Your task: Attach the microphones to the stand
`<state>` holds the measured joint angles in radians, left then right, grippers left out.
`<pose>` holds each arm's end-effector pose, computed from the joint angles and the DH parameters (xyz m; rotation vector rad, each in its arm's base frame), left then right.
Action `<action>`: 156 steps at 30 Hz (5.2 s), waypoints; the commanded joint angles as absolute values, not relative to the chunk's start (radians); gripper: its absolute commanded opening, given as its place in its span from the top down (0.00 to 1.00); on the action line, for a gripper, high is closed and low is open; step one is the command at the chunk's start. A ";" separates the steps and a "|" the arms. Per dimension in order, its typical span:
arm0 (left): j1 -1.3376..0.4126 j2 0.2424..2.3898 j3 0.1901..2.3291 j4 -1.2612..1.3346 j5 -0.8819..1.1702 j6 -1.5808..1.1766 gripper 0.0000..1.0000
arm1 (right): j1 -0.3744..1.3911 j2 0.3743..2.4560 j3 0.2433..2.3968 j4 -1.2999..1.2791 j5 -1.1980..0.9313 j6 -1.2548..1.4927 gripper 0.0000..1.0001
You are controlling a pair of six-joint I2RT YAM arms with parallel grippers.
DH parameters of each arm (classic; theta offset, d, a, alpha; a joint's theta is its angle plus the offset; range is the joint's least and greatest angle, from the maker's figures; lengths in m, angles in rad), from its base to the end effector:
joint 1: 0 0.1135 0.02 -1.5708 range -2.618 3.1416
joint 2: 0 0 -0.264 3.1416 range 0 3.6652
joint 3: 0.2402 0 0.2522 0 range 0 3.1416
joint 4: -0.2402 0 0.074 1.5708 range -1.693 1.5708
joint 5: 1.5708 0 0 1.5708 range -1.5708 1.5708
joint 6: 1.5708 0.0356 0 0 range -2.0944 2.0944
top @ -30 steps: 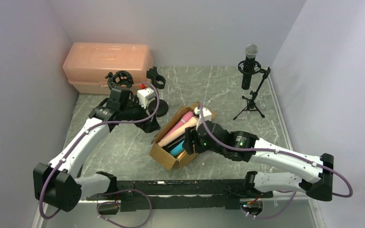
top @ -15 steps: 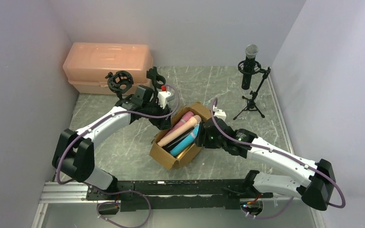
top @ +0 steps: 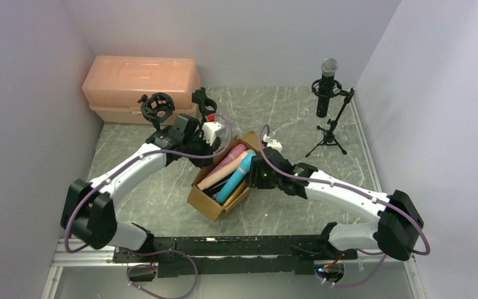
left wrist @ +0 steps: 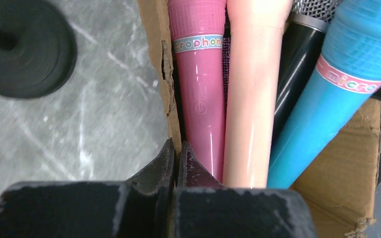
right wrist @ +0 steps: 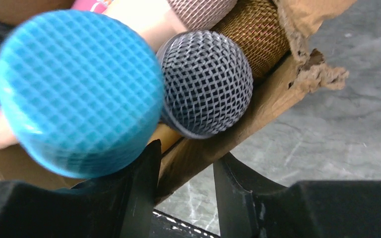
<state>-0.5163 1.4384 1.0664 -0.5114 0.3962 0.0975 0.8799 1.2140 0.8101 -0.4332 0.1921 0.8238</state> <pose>0.2567 -0.1615 0.2595 0.9151 2.3003 -0.6686 0.1643 0.1880 0.2389 0.0221 2.4650 0.5560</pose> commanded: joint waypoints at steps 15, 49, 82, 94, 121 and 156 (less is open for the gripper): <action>-0.429 1.067 0.953 -0.841 0.381 0.136 0.99 | 0.867 1.459 1.020 -0.297 0.100 0.683 0.66; -0.108 1.053 0.966 -0.830 0.302 0.042 1.00 | 0.917 1.606 1.303 -0.360 0.102 0.639 0.42; -0.100 0.912 0.927 -0.819 0.184 -0.109 1.00 | 1.119 1.881 1.562 -0.485 0.118 0.799 0.43; -0.100 0.911 0.926 -0.818 0.199 -0.100 1.00 | 1.153 1.927 1.633 -0.461 0.169 0.750 0.59; -0.100 0.897 0.919 -0.802 0.113 -0.098 1.00 | 0.822 1.372 1.159 -0.510 -0.029 0.617 1.00; -0.100 0.904 0.929 -0.815 0.150 -0.093 1.00 | 0.850 1.842 1.196 -0.205 -0.174 0.770 0.42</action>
<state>-0.0986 0.9321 0.9031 -0.9005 0.1123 -0.0898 0.8276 1.8221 1.1561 -0.2584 -0.1196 0.7494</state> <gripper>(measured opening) 0.023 0.561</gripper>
